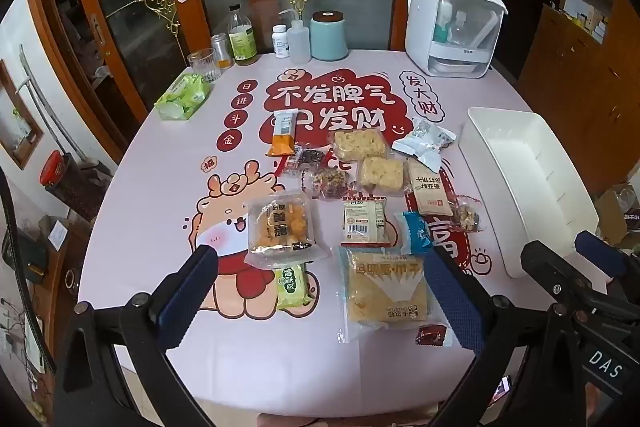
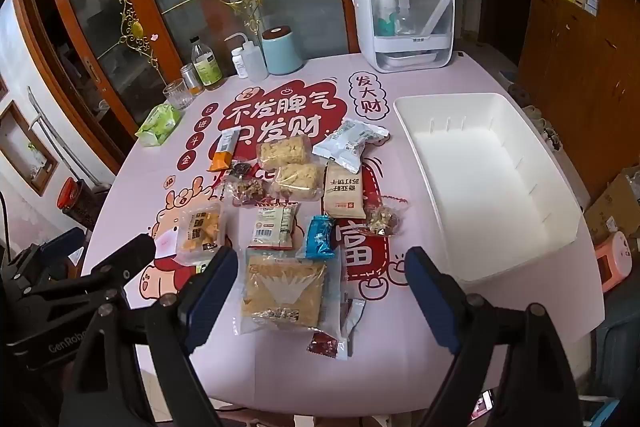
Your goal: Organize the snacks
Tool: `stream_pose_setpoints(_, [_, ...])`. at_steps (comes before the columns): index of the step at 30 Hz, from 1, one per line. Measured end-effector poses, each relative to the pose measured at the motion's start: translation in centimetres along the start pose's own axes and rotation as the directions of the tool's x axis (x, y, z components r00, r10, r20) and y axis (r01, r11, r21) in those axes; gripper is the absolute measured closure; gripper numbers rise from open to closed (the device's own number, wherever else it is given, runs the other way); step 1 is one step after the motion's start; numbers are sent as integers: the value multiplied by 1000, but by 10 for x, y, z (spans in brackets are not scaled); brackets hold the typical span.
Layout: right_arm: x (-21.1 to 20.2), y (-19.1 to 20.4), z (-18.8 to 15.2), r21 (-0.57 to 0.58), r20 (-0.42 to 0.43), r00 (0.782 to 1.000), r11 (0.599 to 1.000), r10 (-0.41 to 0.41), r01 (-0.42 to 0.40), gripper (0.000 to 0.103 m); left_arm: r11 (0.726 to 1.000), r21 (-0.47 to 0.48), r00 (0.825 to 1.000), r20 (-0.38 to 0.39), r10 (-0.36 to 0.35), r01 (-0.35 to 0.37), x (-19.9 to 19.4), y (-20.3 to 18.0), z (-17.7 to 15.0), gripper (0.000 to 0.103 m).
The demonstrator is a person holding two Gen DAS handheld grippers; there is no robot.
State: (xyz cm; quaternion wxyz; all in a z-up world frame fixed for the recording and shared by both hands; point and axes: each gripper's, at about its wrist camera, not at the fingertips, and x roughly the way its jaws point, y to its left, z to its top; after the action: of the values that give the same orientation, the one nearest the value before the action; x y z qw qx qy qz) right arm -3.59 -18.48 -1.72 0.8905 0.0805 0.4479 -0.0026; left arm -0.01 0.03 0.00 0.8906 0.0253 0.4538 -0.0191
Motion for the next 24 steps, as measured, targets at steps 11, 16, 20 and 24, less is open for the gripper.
stream_pose_setpoints(11, [1,0,0,3,4,1000,1000,-2,2,17,1000,5,1000,-5,-12,12,1,-1,-1,3])
stream_pose_setpoints(16, [-2,-1,0,8,17,1000,1000,-19,19,17,999,16,999,-7,-32,32,0,-4,-3,5])
stream_pose_setpoints(20, [0,0,-2,23,18,1000,1000,-18,18,17,998,27,999,-15,-48,49,5,-5,-4,5])
stream_pose_setpoints(24, [1,-6,-4,45,23,1000,999,-18,17,17,998,40,998,-19,-56,57,8,-7,-4,5])
